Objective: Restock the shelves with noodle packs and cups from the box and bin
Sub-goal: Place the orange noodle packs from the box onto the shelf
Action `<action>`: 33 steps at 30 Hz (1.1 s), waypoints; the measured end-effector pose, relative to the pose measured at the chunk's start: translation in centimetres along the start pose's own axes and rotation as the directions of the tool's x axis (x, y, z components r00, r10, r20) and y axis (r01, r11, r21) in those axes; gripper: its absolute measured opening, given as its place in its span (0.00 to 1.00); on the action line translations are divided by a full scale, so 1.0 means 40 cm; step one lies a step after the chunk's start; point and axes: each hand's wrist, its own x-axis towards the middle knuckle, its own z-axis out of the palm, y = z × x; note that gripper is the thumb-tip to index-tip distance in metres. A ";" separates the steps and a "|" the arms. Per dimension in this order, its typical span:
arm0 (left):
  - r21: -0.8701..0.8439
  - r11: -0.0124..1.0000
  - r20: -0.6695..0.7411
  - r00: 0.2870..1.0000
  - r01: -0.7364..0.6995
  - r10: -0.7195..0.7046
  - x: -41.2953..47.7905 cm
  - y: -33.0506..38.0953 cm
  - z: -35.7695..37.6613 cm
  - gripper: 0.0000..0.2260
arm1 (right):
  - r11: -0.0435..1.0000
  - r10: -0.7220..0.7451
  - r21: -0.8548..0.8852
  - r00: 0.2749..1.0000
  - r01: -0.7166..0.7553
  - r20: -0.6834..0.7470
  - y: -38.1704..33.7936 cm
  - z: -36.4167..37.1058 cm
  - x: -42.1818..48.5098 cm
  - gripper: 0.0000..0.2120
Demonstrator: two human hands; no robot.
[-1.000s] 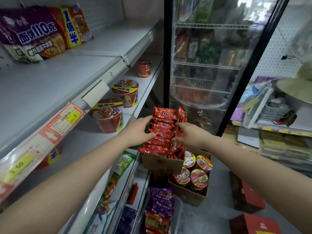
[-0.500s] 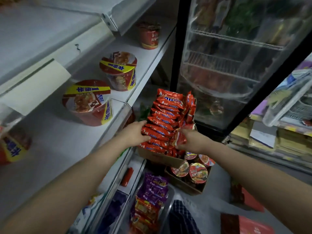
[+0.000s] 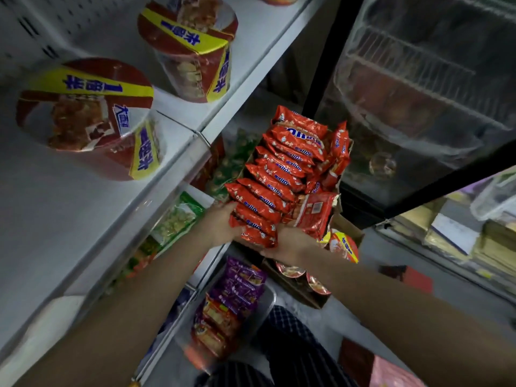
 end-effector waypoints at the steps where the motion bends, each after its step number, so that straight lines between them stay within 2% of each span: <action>1: -0.008 1.000 -0.014 1.000 -0.008 0.007 0.005 -0.013 0.011 0.27 | 0.999 0.037 0.004 0.999 -0.037 -0.025 -0.009 0.018 0.013 0.31; 4: -0.025 1.000 -0.074 0.997 -0.011 0.009 0.001 -0.058 0.037 0.23 | 0.980 0.137 0.151 0.988 -0.127 -0.063 -0.033 0.065 0.050 0.38; 6: -0.067 0.998 -0.094 0.995 0.014 -0.020 -0.002 -0.105 0.062 0.22 | 0.949 0.180 0.274 0.981 -0.155 -0.068 -0.043 0.092 0.077 0.39; 12: -0.169 0.985 -0.190 0.982 -0.024 -0.008 -0.043 -0.140 0.092 0.23 | 0.926 0.199 0.354 0.967 -0.132 -0.161 -0.059 0.103 0.112 0.19; 20: -0.282 0.957 -0.265 0.964 -0.062 -0.016 -0.027 -0.139 0.112 0.22 | 0.931 0.163 0.359 0.950 -0.059 -0.266 -0.016 0.117 0.130 0.07; 24: -0.313 0.948 -0.267 0.963 -0.061 -0.026 -0.027 -0.130 0.110 0.24 | 0.949 0.137 0.315 0.938 -0.032 -0.318 -0.005 0.100 0.122 0.07; 27: -0.364 0.930 -0.257 0.965 -0.042 -0.057 -0.028 -0.125 0.097 0.32 | 0.973 0.066 0.229 0.929 0.021 -0.365 -0.003 0.065 0.096 0.09; 31: -0.477 0.873 -0.185 0.960 0.099 -0.210 -0.042 -0.100 0.053 0.57 | 0.977 -0.060 0.164 0.919 0.133 -0.389 0.014 -0.016 0.037 0.10; 33: -0.509 0.846 -0.118 0.960 0.160 -0.252 -0.045 -0.085 0.026 0.64 | 0.973 -0.125 0.133 0.911 0.190 -0.392 0.027 -0.084 0.007 0.11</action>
